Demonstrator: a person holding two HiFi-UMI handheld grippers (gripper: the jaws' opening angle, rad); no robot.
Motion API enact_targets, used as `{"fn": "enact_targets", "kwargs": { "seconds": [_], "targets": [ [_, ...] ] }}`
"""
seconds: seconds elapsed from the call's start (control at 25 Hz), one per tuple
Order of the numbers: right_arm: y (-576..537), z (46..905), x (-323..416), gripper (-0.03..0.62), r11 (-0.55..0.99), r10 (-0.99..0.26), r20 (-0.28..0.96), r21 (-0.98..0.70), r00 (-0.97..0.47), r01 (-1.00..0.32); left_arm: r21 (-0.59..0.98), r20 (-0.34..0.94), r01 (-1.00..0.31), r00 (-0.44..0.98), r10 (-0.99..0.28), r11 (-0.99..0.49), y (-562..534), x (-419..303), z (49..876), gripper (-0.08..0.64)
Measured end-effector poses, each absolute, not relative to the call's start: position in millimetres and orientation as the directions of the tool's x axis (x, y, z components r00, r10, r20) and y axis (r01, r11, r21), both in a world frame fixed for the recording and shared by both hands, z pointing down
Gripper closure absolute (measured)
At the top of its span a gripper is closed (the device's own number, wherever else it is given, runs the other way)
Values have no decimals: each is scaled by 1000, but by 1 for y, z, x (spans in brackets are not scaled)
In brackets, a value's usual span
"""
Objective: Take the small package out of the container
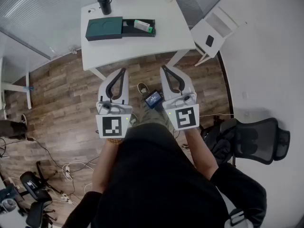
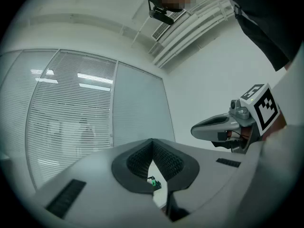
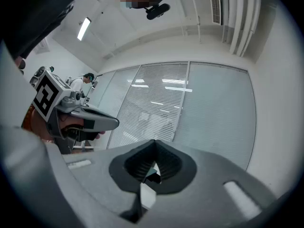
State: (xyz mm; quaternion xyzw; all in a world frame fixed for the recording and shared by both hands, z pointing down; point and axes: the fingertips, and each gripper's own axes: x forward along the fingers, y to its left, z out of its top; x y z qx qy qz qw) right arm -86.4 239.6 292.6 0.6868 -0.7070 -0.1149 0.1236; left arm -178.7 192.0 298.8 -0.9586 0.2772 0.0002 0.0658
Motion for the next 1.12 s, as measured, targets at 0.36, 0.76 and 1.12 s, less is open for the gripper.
{"fn": "enact_targets", "kwargs": {
  "seconds": [0.36, 0.76, 1.12],
  "targets": [
    [223, 297, -88, 594, 76, -996, 60, 357, -58, -931, -104, -23, -533, 846, -533, -840, 179, -175, 298, 558],
    [181, 299, -63, 594, 68, -996, 74, 312, -47, -948, -89, 13, -525, 849, -528, -847, 140, -153, 302, 558],
    [136, 304, -31, 594, 71, -995, 94, 291, -45, -954, -90, 19, -527, 848, -530, -845, 99, -129, 309, 558]
  ]
}}
